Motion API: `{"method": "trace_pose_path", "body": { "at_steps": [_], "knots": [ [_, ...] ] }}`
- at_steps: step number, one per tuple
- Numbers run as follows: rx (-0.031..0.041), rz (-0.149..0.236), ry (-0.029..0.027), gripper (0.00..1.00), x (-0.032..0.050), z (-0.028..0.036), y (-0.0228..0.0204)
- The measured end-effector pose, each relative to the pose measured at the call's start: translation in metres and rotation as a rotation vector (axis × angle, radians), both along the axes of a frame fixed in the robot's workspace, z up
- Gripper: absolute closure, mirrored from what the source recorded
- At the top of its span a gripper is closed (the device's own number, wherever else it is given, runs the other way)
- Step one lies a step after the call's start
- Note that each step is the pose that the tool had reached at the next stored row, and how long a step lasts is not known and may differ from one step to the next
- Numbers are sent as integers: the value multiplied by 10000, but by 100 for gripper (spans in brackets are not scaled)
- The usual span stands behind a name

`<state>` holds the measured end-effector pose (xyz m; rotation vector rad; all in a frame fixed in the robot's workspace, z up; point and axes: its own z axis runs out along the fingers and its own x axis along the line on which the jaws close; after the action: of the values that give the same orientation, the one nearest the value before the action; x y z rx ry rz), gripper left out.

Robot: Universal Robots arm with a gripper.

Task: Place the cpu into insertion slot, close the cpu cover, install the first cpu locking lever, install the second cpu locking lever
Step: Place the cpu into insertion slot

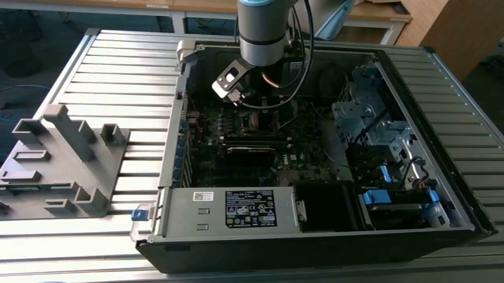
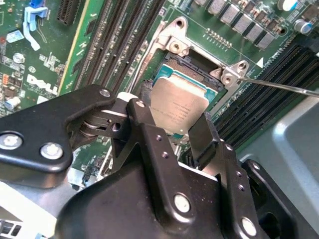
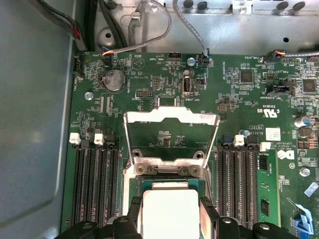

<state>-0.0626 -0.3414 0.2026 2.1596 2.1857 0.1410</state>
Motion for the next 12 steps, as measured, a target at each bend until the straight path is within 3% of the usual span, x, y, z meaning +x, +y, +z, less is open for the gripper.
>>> {"method": "trace_pose_path", "body": {
  "at_steps": [12],
  "knots": [
    [11,-47,0,46,-4,-62,1]
  ]
}}
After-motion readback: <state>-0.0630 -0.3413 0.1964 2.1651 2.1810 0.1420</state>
